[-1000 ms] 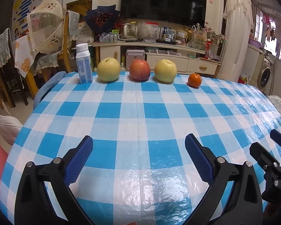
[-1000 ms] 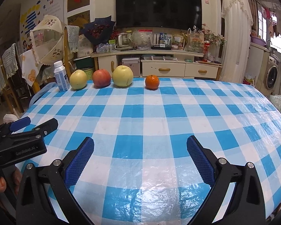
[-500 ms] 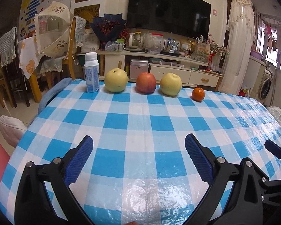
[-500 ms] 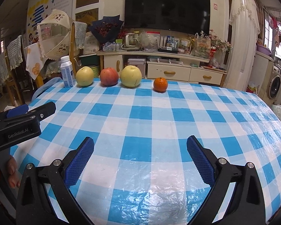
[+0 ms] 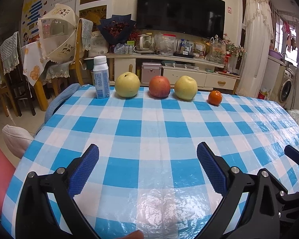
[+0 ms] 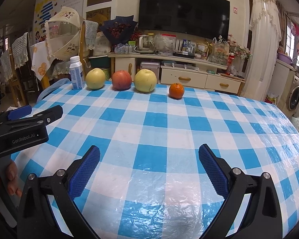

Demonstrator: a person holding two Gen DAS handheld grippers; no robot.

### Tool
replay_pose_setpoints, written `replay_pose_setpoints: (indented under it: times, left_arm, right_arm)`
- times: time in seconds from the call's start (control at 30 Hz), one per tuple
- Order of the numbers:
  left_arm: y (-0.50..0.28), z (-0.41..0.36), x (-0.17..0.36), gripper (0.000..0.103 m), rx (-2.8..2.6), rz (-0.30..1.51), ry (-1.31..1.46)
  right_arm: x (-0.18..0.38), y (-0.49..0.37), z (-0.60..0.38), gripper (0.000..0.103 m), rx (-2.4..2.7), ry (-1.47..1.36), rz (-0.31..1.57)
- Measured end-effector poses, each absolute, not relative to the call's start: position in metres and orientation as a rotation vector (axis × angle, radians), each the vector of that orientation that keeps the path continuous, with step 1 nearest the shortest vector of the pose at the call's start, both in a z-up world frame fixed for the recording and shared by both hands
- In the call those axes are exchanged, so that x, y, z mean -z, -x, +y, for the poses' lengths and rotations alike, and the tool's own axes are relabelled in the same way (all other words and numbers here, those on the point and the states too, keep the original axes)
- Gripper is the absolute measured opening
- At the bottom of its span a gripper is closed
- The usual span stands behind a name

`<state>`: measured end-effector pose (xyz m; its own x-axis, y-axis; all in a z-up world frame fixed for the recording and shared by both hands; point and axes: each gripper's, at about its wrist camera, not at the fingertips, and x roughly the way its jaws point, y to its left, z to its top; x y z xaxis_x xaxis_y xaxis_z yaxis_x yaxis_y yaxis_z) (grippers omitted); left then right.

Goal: Collect trash

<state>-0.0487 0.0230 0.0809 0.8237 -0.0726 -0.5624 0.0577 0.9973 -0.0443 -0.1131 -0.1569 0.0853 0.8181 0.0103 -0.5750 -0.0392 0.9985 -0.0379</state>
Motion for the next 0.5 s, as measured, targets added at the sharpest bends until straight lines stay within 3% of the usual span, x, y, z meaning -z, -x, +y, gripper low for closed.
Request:
replay_pose_setpoints:
  times: [0.5]
  left_arm:
    - [0.0468,0.0194,-0.0735,0.099,0.049,0.610,-0.021]
  right_arm:
    - [-0.0832,0.1108,-0.1513,0.098,-0.054,0.053,0.626]
